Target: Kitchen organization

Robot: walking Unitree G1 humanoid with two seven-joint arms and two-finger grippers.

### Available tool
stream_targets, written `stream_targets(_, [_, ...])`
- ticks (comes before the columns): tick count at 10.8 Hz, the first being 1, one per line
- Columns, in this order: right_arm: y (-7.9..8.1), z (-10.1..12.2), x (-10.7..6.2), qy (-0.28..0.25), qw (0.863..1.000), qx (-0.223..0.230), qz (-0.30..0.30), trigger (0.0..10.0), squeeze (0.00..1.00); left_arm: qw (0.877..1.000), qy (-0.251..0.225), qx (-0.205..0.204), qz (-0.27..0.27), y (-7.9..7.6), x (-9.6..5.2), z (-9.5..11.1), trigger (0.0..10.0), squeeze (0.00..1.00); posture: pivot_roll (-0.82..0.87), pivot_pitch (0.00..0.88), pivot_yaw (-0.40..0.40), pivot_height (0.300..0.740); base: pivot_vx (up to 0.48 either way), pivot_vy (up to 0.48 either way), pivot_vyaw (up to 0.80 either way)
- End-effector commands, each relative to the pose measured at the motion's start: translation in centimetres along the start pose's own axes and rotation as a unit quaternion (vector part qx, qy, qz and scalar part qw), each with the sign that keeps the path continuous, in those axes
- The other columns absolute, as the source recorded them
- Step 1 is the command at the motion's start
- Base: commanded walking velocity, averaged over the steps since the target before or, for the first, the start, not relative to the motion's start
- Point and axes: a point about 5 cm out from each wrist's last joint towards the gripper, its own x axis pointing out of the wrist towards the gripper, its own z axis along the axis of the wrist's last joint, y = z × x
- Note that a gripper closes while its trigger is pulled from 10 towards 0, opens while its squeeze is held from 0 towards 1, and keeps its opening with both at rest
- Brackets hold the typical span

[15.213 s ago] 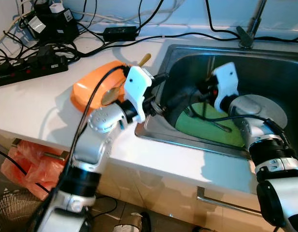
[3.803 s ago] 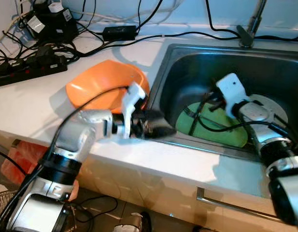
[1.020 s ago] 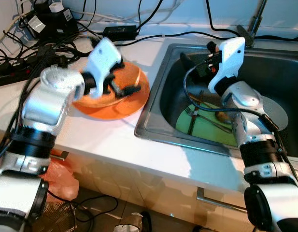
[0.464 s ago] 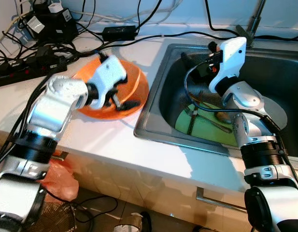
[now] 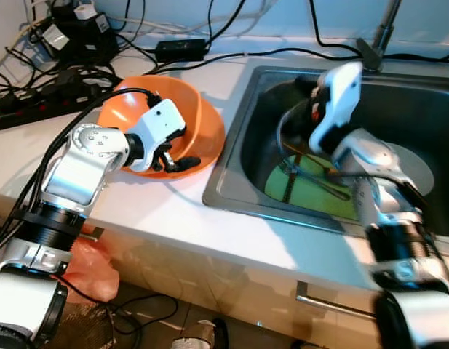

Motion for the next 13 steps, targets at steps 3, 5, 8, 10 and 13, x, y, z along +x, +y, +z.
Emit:
stream_targets(3, [1.3, 0.2, -1.5, 0.023, 0.995, -0.006, 0.101, 10.0, 0.0, 1.0, 0.017, 0.004, -0.007, -0.1, -0.1, -0.9, 2.5, 0.0, 0.15, 0.102, 0.145, 0.74, 0.0, 0.0, 0.0])
stream_targets(5, [1.7, 0.4, -2.1, 0.029, 0.99, -0.013, 0.135, 10.0, 0.0, 1.0, 0.015, 0.008, -0.015, -0.2, -0.1, -0.8, 1.0, 0.0, 0.15, 0.105, 0.144, 0.74, 0.0, 0.0, 0.0])
stream_targets(8, [2.2, 0.6, -2.7, 0.036, 0.984, -0.022, 0.173, 10.0, 0.0, 0.999, 0.009, 0.015, -0.027, -0.2, -0.1, -0.7, 0.0, 0.0, 0.15, 0.104, 0.145, 0.74, 0.0, 0.0, 0.0])
stream_targets(10, [2.8, 0.6, -3.5, 0.046, 0.976, -0.018, 0.214, 10.0, 0.0, 0.998, 0.01, 0.039, -0.037, -0.3, -0.2, -0.7, 0.0, 0.0, 0.15, 0.107, 0.149, 0.74, 0.0, 0.0, 0.0])
stream_targets(13, [2.9, 0.3, -3.7, 0.055, 0.974, -0.02, 0.218, 10.0, 0.0, 0.998, 0.008, 0.047, -0.04, -0.4, -0.3, -0.8, 0.0, 0.0, 0.15, 0.11, 0.151, 0.74, 0.0, 0.0, 0.0])
